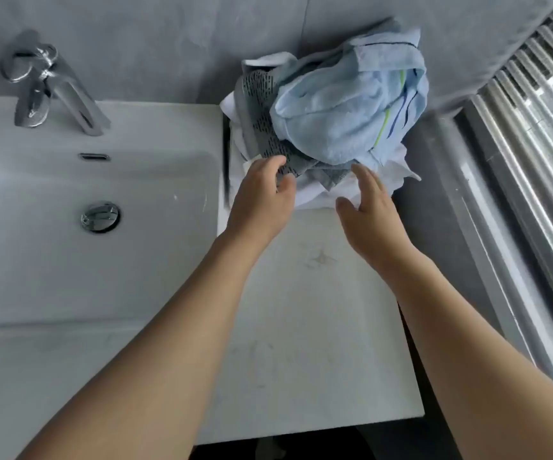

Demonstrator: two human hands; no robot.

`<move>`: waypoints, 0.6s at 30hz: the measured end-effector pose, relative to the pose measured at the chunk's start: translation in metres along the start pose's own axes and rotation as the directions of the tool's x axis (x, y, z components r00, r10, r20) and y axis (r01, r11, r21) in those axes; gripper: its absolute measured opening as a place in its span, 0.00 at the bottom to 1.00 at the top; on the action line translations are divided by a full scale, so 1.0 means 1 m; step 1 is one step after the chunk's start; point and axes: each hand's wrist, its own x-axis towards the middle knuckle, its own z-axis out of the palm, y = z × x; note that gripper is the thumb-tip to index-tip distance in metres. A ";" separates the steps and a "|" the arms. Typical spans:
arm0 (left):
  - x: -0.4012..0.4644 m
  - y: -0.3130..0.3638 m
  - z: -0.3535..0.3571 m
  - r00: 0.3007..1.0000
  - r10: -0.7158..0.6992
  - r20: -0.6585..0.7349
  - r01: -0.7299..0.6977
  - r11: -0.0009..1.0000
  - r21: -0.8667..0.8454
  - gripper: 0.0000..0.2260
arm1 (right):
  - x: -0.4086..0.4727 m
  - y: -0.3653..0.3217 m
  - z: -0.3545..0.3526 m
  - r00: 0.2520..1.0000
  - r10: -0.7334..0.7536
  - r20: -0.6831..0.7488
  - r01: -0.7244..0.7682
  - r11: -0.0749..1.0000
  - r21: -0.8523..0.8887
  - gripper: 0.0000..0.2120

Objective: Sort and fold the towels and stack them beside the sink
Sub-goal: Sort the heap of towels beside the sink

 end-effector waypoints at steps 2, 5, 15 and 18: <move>0.014 0.008 0.007 0.999 0.032 0.011 -0.032 0.999 -0.014 0.19 | 0.020 0.003 -0.008 0.996 0.019 -0.085 -0.017 1.000 0.020 0.28; 0.039 0.018 0.014 0.999 0.014 -0.045 -0.015 0.999 -0.040 0.18 | 0.052 0.005 -0.021 0.991 0.041 -0.131 -0.039 0.999 0.015 0.28; 0.116 0.034 0.042 0.913 -0.236 -0.332 0.248 0.969 -0.008 0.22 | 0.146 0.024 -0.044 0.948 0.069 -0.312 -0.058 0.997 0.046 0.44; 0.118 0.047 0.047 0.888 -0.296 -0.353 0.241 0.951 -0.192 0.20 | 0.160 0.023 -0.049 0.924 0.148 -0.353 -0.124 0.988 0.088 0.49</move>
